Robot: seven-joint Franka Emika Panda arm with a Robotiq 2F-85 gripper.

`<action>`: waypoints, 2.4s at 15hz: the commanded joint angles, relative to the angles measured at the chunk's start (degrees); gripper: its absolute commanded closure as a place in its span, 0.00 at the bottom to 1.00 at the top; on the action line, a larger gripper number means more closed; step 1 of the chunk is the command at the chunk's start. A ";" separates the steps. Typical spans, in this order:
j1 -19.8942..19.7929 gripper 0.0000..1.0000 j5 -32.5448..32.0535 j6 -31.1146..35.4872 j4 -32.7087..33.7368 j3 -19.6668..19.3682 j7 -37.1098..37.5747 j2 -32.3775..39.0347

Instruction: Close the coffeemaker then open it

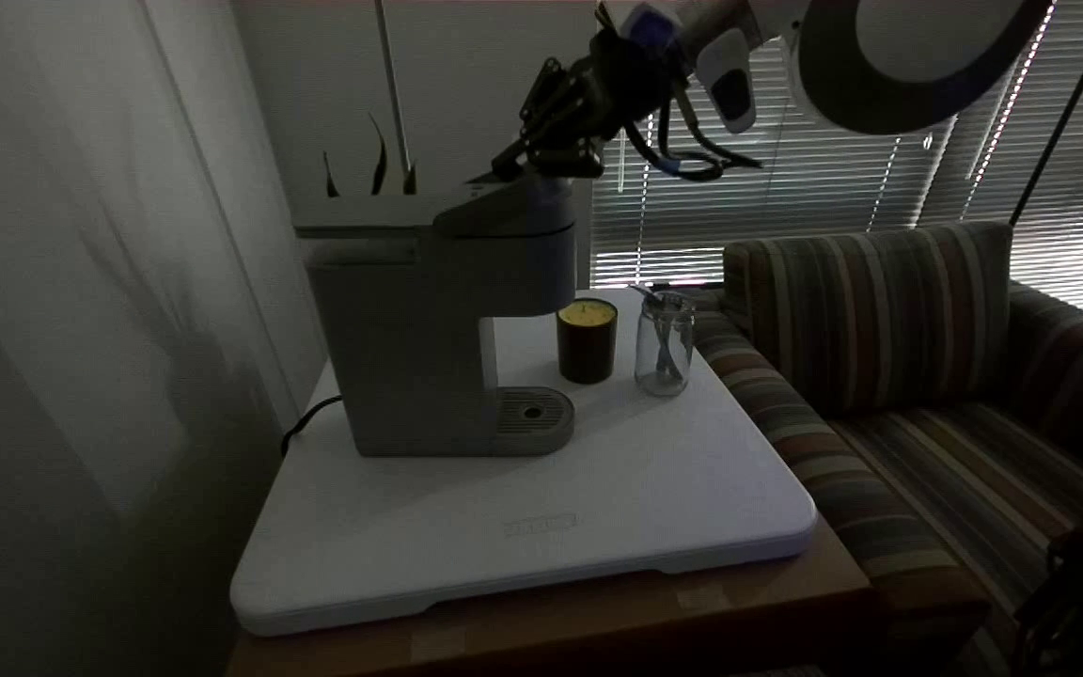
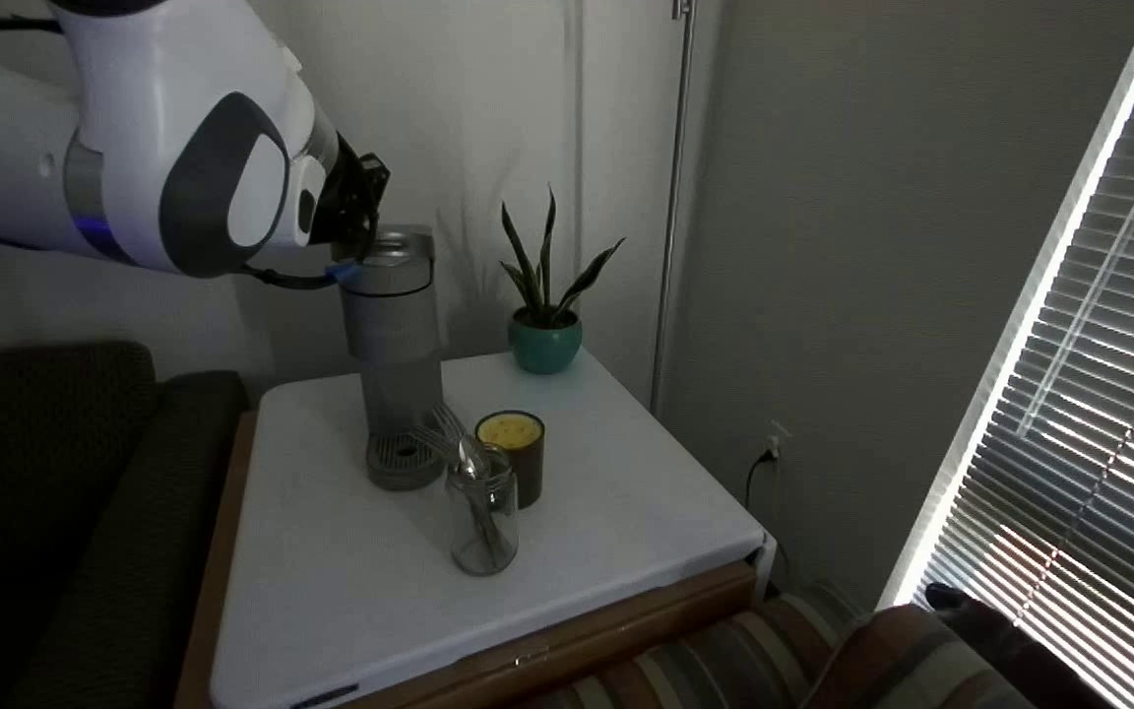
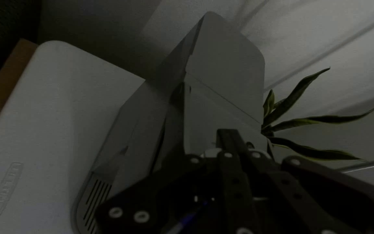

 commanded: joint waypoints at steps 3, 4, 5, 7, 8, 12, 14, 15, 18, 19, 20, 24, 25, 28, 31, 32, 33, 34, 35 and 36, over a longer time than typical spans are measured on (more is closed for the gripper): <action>-2.69 1.00 -2.14 -2.32 1.55 1.05 -1.07 0.36; -3.20 1.00 -2.27 -2.69 1.65 1.39 -0.99 0.15; -3.72 1.00 -2.27 -3.38 1.72 1.84 -0.72 -0.27; -5.16 1.00 -2.75 -6.67 1.89 3.63 -0.69 -2.03; -5.89 1.00 -3.03 -8.57 2.16 4.74 -0.93 -3.14; -8.90 1.00 -3.40 -13.44 3.18 8.51 -1.98 -6.38; -9.92 1.00 -3.06 -14.62 2.80 8.96 -1.84 -7.77; -10.31 1.00 -2.96 -14.91 2.45 8.92 -1.73 -8.29; -11.08 1.00 -2.75 -16.31 1.89 8.58 -1.52 -9.39; -11.34 1.00 -2.73 -16.70 1.77 8.65 -1.54 -9.42; -11.61 1.00 -2.59 -17.20 1.59 8.74 -1.40 -9.59; -13.03 1.00 -2.24 -17.45 0.07 9.25 -0.90 -10.55; -13.30 1.00 -2.17 -17.28 -0.33 9.31 -0.78 -10.61; -14.20 1.00 -1.89 -17.01 -1.79 9.64 -0.38 -10.73; -14.71 1.00 -1.78 -16.79 -2.93 9.87 0.03 -10.43; -14.77 1.00 -1.77 -16.72 -3.07 9.93 0.26 -10.34; -14.85 1.00 -1.79 -16.56 -3.18 10.03 0.49 -10.16; -14.92 1.00 -1.78 -16.60 -3.34 10.12 0.76 -10.08; -14.94 1.00 -1.83 -16.58 -3.49 10.10 0.98 -10.05; -14.95 1.00 -1.84 -16.61 -3.74 10.07 1.30 -10.18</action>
